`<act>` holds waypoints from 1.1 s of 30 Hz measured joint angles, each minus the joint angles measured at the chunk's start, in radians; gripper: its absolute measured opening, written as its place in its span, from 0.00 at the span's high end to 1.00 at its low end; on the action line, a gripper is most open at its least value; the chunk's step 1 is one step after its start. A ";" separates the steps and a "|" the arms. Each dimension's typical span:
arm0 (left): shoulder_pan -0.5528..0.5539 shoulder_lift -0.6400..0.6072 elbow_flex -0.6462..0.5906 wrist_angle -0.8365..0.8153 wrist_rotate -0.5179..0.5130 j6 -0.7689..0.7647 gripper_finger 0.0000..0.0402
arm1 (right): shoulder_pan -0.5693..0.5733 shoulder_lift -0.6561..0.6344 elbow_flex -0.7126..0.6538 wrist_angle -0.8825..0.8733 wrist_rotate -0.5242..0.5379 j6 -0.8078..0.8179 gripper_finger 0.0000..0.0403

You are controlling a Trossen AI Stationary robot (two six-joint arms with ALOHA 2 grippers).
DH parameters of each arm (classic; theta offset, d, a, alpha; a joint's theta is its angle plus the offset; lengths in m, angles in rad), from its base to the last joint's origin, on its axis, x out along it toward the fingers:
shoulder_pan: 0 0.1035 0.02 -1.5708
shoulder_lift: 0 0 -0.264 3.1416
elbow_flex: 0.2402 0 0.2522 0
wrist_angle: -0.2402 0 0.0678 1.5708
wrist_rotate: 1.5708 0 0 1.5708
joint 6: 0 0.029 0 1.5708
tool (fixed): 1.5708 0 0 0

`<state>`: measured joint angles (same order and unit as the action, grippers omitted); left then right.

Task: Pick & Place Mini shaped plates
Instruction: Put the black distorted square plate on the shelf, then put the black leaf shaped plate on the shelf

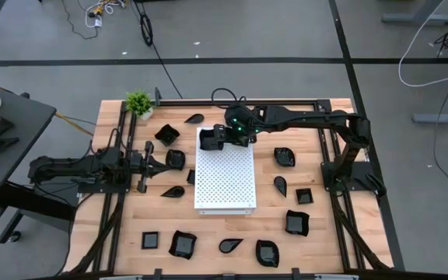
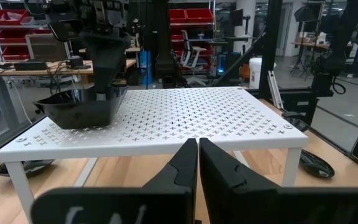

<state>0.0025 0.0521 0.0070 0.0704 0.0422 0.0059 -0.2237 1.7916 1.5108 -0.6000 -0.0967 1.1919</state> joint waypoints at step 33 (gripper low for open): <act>0.000 0.000 0.000 0.000 0.000 0.000 0.95 | -0.008 -0.044 0.000 -0.004 -0.016 -0.031 0.81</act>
<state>0.0028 0.0521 0.0069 0.0701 0.0419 0.0059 -0.2316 1.7475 1.5108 -0.6037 -0.1123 1.1610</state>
